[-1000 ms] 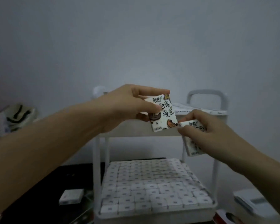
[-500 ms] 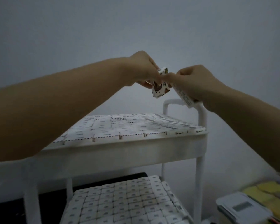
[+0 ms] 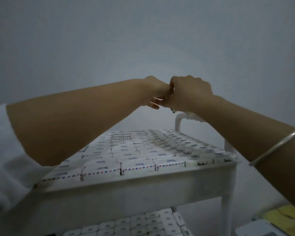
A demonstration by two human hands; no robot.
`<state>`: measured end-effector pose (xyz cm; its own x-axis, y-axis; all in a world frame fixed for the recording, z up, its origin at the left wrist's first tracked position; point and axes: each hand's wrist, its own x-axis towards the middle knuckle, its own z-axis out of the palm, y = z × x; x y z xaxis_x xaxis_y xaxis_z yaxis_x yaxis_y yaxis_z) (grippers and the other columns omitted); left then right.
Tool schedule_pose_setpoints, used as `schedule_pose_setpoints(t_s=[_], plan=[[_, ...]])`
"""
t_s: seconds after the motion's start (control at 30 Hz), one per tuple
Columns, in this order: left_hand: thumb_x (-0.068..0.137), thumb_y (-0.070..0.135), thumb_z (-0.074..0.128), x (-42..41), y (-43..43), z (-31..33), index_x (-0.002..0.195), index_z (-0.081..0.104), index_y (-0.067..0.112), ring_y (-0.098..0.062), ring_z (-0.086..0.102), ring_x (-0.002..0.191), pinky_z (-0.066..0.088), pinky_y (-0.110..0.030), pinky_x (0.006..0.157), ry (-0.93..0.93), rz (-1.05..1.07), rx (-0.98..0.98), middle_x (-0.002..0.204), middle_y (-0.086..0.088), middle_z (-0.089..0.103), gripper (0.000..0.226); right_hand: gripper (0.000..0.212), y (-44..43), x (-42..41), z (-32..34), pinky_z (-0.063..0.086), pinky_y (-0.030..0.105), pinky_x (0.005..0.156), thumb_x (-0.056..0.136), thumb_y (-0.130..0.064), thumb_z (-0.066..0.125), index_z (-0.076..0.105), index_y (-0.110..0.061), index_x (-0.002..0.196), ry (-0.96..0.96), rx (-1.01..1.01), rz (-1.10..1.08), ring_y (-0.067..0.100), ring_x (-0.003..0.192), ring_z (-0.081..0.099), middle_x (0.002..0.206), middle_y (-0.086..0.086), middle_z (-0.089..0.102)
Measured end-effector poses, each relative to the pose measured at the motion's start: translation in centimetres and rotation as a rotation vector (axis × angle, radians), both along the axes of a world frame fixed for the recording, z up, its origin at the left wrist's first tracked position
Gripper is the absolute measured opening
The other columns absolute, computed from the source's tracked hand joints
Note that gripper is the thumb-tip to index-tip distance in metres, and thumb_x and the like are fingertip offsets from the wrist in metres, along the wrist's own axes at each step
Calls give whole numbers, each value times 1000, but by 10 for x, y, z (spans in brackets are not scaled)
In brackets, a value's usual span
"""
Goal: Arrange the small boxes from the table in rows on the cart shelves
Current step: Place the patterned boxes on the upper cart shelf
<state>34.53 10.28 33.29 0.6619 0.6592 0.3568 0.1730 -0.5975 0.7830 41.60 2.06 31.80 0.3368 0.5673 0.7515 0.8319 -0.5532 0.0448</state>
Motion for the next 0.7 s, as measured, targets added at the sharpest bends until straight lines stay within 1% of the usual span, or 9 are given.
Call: schedule_pose_setpoints(t_s=[0.1, 0.2, 0.27, 0.33, 0.37, 0.43, 0.5, 0.57, 0.7], plan=[[90, 15, 53, 8, 7, -4, 92, 63, 6, -17, 64, 82, 57, -34, 80, 23, 4, -2, 90, -6, 69, 13, 51, 16, 8, -3, 37, 30, 62, 75, -69, 60, 54, -20, 87, -35, 18, -50, 24, 69, 54, 67, -3, 51], [93, 25, 50, 13, 16, -6, 98, 64, 9, -17, 64, 93, 56, -34, 82, 25, -34, -14, 98, -4, 68, 21, 38, 24, 18, -3, 36, 31, 64, 82, -53, 61, 57, -18, 94, -68, 60, -69, 25, 71, 52, 71, -1, 50], [97, 34, 43, 11, 21, -6, 96, 61, 11, -19, 65, 97, 57, -37, 83, 23, -99, -74, 99, -5, 69, 29, 36, 27, 26, 0, 38, 31, 65, 83, -51, 61, 61, -19, 98, -3, 61, -54, 23, 74, 56, 77, -1, 57], [100, 34, 35, 9, 29, -9, 103, 58, 6, -22, 67, 95, 58, -39, 82, 32, -124, -103, 98, -9, 70, 37, 38, 29, 33, 4, 38, 28, 61, 82, -53, 61, 64, -19, 98, 134, 18, -43, 19, 69, 56, 76, -1, 60], [101, 32, 34, 10, 34, -12, 109, 55, 3, -23, 67, 94, 58, -38, 80, 64, -97, -43, 99, -10, 69, 36, 38, 30, 36, 6, 37, 26, 59, 82, -53, 62, 66, -18, 98, 203, -9, -37, 18, 66, 55, 75, -1, 60], [99, 24, 41, 12, 45, -21, 118, 55, 1, -23, 65, 95, 57, -37, 80, 240, 7, 250, 106, -10, 67, 33, 38, 33, 40, 8, 38, 25, 57, 82, -50, 63, 67, -17, 101, 285, -50, -15, 18, 67, 56, 78, 0, 63], [95, 20, 46, 14, 52, -36, 125, 58, 6, -25, 62, 105, 54, -37, 89, 484, 83, 531, 120, -10, 64, 36, 36, 39, 42, 10, 41, 28, 62, 83, -46, 64, 67, -20, 107, 296, -78, 6, 20, 78, 60, 90, 1, 67], [95, 21, 45, 16, 57, -53, 133, 54, 12, -25, 53, 121, 45, -35, 102, 615, 57, 657, 135, -8, 55, 40, 34, 47, 43, 11, 44, 29, 66, 84, -43, 63, 67, -23, 111, 288, -114, 10, 21, 85, 62, 97, 1, 69], [92, 11, 46, 16, 72, -78, 134, 51, 18, -20, 50, 123, 43, -33, 101, 502, -80, 758, 139, -3, 52, 43, 27, 62, 42, 9, 46, 30, 68, 84, -32, 62, 68, -24, 110, 304, -209, 5, 20, 86, 64, 97, 0, 68]])
